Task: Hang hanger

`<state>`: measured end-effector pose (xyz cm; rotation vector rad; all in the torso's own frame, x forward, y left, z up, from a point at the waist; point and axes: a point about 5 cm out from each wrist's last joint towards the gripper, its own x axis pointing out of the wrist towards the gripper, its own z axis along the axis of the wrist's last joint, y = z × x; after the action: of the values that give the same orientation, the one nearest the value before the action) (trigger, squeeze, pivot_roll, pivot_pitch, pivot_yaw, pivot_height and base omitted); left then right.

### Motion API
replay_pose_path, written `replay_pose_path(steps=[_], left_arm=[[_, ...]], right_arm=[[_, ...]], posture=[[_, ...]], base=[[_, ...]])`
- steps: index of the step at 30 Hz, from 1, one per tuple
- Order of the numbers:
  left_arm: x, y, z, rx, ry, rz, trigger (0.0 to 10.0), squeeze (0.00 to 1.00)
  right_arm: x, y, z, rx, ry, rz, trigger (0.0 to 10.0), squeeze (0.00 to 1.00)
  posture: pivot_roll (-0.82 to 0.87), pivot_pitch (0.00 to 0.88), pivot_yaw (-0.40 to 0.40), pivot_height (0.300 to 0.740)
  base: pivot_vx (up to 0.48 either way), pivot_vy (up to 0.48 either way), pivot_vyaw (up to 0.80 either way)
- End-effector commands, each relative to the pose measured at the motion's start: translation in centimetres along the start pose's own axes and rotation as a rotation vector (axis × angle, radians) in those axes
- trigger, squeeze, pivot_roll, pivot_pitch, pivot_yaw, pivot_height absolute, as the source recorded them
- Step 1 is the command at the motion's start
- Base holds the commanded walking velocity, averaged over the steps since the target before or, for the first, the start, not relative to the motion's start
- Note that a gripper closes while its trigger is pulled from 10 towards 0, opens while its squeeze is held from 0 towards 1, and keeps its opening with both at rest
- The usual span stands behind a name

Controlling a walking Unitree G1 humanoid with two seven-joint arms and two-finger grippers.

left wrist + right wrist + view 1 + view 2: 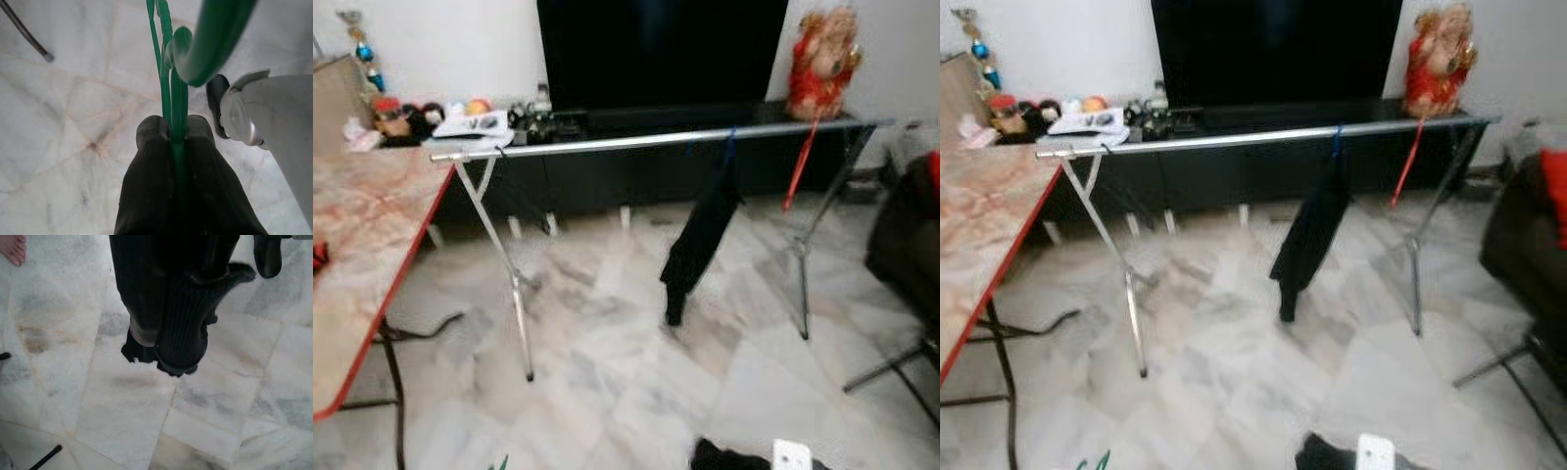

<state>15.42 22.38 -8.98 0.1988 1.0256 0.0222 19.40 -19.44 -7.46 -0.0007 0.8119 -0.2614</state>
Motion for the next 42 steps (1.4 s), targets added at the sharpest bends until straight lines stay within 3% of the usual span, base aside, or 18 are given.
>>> replay_pose_path(steps=[1,9,17,31,40,42], left_arm=[[0.0,0.0,-0.3,0.008,0.019,0.001,10.0,0.0],[0.0,-0.1,-0.3,0.008,0.018,-0.001,10.0,0.0],[-0.2,0.5,-0.8,0.008,0.034,0.007,10.0,0.0],[-0.1,0.3,-0.7,0.015,0.036,0.01,10.0,0.0],[0.2,0.7,1.6,0.037,-0.054,0.012,10.0,0.0],[0.3,1.2,4.2,0.077,-0.146,0.001,10.0,0.0]], right_arm=[[0.1,-0.4,0.2,0.0,-0.005,-0.01,10.0,0.0],[0.1,-0.3,0.2,-0.028,-0.008,0.002,10.0,0.0],[0.0,-0.2,0.1,-0.032,-0.002,0.009,10.0,0.0],[0.1,-0.5,0.2,-0.003,0.003,-0.001,10.0,0.0],[0.7,-0.4,3.3,0.021,-0.11,0.004,10.0,0.0],[1.0,-0.2,6.3,0.043,-0.209,0.021,10.0,0.0]], posture=[[0.12,0.012,0.028,0.74],[0.11,0.006,0.028,0.74],[0.12,0.009,0.028,0.74],[0.11,0.012,0.027,0.74],[0.11,0.018,0.025,0.74],[0.11,0.019,0.025,0.74]], base=[[-0.281,0.0,0.0],[-0.278,0.0,0.0],[-0.28,0.0,0.69],[0.0,0.0,0.0],[0.0,0.0,0.0],[0.0,0.0,0.0]])
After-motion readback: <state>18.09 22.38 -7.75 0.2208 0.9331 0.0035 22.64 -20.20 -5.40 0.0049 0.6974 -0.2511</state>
